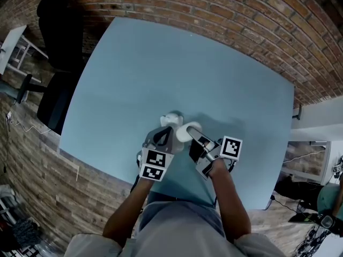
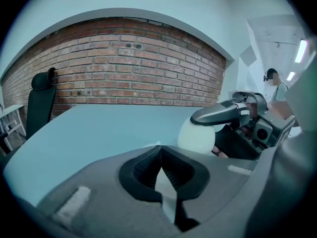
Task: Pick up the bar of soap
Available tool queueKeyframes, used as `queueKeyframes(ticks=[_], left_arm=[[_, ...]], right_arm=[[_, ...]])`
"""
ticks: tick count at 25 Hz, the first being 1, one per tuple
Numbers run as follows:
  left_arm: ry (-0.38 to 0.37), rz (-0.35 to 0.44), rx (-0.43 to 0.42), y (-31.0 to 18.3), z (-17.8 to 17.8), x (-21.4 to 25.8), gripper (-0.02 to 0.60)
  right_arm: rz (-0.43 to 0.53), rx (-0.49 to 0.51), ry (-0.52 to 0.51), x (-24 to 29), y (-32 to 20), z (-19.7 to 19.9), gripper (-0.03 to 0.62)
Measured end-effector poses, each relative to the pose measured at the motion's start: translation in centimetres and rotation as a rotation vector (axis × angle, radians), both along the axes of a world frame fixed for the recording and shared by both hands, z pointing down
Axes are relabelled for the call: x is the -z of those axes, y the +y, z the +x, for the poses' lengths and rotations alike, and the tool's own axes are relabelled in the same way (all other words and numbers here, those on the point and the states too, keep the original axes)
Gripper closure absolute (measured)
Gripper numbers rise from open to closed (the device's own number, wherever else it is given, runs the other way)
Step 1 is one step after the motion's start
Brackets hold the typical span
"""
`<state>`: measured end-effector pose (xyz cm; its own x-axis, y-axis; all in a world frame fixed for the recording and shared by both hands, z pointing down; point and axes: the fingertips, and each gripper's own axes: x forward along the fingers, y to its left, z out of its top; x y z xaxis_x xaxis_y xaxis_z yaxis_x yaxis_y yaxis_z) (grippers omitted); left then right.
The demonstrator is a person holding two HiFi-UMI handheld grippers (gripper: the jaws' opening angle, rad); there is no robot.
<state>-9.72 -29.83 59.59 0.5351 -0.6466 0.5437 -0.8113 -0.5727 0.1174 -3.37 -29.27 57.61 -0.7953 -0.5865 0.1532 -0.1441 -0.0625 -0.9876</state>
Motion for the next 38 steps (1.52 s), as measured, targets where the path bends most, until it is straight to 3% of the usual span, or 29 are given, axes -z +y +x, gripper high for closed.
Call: queueKeyframes(ticks=[16,38], left_arm=[[0.046,0.078,0.076,1.0,-0.4,5.0,0.58],[0.074,0.157,0.09,2.2,1.8,9.7,0.58]], right_arm=[[0.116,0.03,-0.046,6.1,1.7,0.2,0.476],[0.266,0.041,-0.068,12.5,2.8,1.4,0.476]])
